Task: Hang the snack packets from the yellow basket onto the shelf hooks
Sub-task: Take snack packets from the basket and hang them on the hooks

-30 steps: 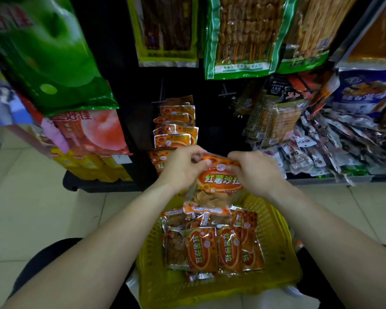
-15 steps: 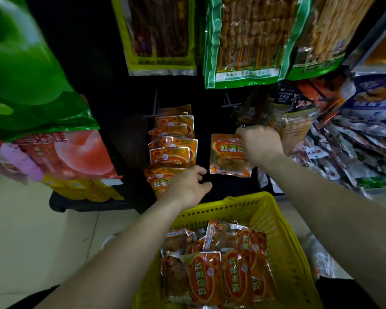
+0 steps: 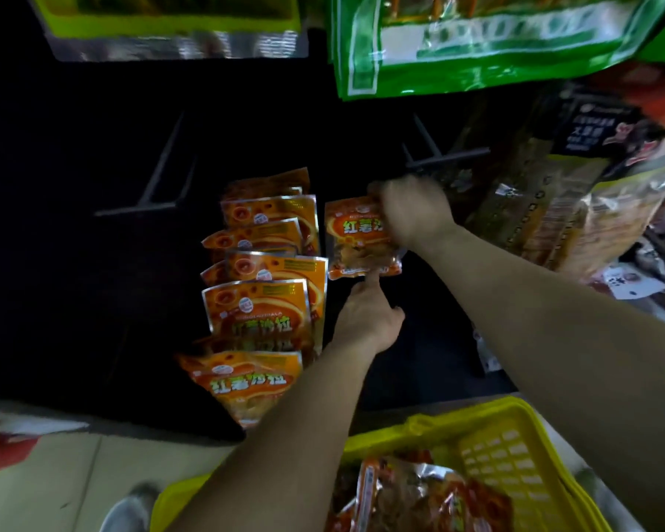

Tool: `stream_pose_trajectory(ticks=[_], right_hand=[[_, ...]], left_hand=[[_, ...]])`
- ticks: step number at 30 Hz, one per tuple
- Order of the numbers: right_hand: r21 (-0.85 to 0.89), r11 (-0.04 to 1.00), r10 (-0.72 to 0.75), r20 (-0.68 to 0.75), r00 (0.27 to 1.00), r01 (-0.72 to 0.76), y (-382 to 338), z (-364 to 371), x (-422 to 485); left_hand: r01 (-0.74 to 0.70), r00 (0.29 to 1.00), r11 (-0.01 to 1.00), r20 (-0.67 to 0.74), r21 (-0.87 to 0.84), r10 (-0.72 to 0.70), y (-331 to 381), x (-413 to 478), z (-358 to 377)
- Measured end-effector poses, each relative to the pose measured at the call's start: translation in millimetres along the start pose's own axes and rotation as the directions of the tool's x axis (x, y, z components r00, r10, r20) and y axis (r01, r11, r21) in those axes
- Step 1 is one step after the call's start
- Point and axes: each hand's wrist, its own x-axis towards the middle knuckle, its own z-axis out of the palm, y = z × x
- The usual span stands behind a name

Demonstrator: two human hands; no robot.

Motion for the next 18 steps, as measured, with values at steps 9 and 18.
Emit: stream_pose_trajectory(ticks=[9, 18], right_hand=[[0.137, 0.99, 0.041, -0.004, 0.999, -0.04, 2, 14, 30], [0.407, 0.913, 0.06, -0.094, 0.994, -0.016, 13, -11, -25]], left_hand=[[0.066, 0.997, 0.998, -0.04, -0.004, -0.066, -12, 64, -4], [0.069, 0.997, 0.994, -0.042, 0.081, -0.065, 3, 93, -8]])
